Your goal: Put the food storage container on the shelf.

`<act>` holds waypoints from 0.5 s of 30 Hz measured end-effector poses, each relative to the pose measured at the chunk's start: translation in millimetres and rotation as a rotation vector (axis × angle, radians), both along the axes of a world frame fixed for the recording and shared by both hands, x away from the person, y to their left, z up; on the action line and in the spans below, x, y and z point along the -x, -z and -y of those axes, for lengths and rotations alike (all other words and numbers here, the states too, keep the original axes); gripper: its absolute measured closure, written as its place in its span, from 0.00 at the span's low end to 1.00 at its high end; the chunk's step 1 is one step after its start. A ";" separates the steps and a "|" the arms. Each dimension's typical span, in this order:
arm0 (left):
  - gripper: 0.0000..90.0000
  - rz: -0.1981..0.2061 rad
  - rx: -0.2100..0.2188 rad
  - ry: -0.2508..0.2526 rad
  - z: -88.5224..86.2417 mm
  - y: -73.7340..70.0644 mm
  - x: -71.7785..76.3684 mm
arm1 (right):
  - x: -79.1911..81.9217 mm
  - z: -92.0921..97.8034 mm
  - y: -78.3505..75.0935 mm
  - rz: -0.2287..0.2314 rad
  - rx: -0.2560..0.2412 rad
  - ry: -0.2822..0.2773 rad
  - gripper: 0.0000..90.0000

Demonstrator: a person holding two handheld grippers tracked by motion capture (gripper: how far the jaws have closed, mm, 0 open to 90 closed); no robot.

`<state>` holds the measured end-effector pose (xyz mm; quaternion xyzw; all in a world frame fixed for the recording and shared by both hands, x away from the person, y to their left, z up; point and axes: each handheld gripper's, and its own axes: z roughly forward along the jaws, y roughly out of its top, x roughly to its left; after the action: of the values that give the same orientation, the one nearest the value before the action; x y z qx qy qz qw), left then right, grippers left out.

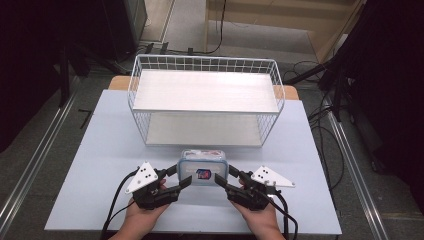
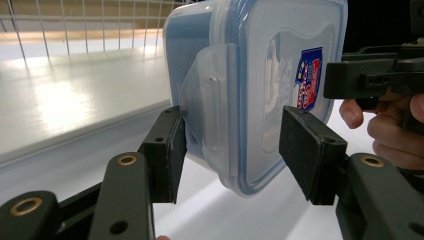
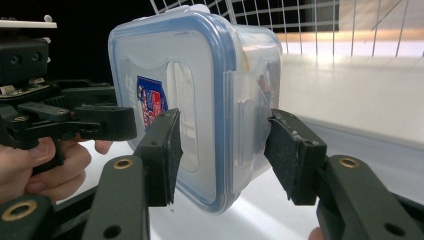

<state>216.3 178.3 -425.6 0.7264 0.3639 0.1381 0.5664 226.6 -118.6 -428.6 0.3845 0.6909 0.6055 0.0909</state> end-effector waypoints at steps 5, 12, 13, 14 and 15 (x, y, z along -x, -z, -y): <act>0.51 0.036 -0.001 0.001 0.0 -5.3 2.9 | 3.0 0.1 -5.5 0.042 0.004 0.002 0.55; 0.51 0.093 0.001 0.001 -0.1 -13.0 7.3 | 8.0 -0.2 -14.9 0.106 0.014 0.002 0.55; 0.51 0.100 0.003 0.000 0.2 -14.5 8.0 | 8.6 -0.1 -16.0 0.111 0.014 0.003 0.55; 0.51 0.109 0.000 0.004 0.1 -16.4 8.6 | 9.5 -0.2 -17.3 0.118 0.011 0.003 0.55; 0.51 0.116 -0.003 0.002 0.2 -18.0 9.3 | 10.1 0.1 -18.9 0.130 0.011 0.003 0.55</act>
<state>207.0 178.1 -407.6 0.7184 0.3295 0.1800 0.5856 216.5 -118.7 -409.8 0.3449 0.6864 0.6251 0.1384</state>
